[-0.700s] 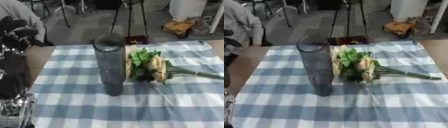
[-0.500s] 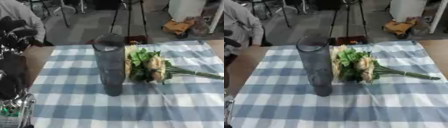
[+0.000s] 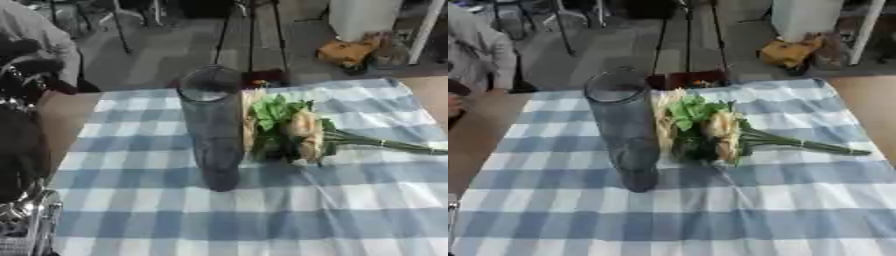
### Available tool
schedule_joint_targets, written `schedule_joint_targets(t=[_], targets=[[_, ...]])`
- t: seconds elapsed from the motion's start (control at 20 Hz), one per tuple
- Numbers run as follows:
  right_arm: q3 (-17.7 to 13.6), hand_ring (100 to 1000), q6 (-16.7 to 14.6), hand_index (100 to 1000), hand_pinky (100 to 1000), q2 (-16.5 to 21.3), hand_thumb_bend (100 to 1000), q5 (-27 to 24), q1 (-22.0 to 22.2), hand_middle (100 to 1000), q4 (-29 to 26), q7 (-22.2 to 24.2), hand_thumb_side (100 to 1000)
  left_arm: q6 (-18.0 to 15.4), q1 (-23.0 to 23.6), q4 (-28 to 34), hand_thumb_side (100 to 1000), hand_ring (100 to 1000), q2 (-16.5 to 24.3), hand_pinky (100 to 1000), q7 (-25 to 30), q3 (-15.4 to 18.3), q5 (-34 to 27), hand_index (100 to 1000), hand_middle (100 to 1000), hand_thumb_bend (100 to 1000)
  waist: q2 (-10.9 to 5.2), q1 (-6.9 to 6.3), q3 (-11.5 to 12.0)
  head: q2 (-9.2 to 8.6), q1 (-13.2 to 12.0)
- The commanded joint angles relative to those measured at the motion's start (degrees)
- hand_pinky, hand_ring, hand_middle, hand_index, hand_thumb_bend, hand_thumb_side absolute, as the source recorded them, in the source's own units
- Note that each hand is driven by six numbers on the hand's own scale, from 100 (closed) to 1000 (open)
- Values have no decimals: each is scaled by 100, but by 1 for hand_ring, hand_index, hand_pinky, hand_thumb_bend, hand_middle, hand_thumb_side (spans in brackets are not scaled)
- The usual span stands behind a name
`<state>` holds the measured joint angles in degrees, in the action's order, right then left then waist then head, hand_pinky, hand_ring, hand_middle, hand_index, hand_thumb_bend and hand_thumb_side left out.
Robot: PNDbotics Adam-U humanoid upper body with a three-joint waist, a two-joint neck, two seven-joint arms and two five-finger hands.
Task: Arrange flowers into the vase.
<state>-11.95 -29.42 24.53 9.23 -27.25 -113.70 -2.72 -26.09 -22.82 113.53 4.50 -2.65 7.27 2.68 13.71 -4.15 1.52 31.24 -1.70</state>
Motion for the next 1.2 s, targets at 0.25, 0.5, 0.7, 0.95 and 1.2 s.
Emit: schedule_joint_targets(t=[0.25,0.5,0.7,0.95,1.2], targets=[[31,783,30,829,792,344,170,171,-176,545,-89,-128,1000,7,-56,106,1000,641,62,471,17,-22,-31,853,704,111,-17,-19,-16,63,155],[24,781,81,829,792,449,173,268,-274,548,-89,-255,1000,14,-61,106,1000,640,73,463,30,-26,-47,852,704,108,59,-74,-20,6,183],[32,778,136,828,793,591,185,372,-340,546,-89,-342,1000,19,-59,106,1000,640,85,462,27,-20,-55,853,704,105,125,-120,-29,-26,177],[75,782,357,828,795,859,215,475,-449,535,-89,-450,1000,25,-63,106,1000,640,109,460,19,-14,-58,853,705,101,174,-151,-55,-64,172],[243,774,765,826,793,1315,256,549,-649,527,-89,-437,1000,36,-50,106,1000,644,124,460,27,-23,-64,853,705,100,193,-153,-59,-103,159]])
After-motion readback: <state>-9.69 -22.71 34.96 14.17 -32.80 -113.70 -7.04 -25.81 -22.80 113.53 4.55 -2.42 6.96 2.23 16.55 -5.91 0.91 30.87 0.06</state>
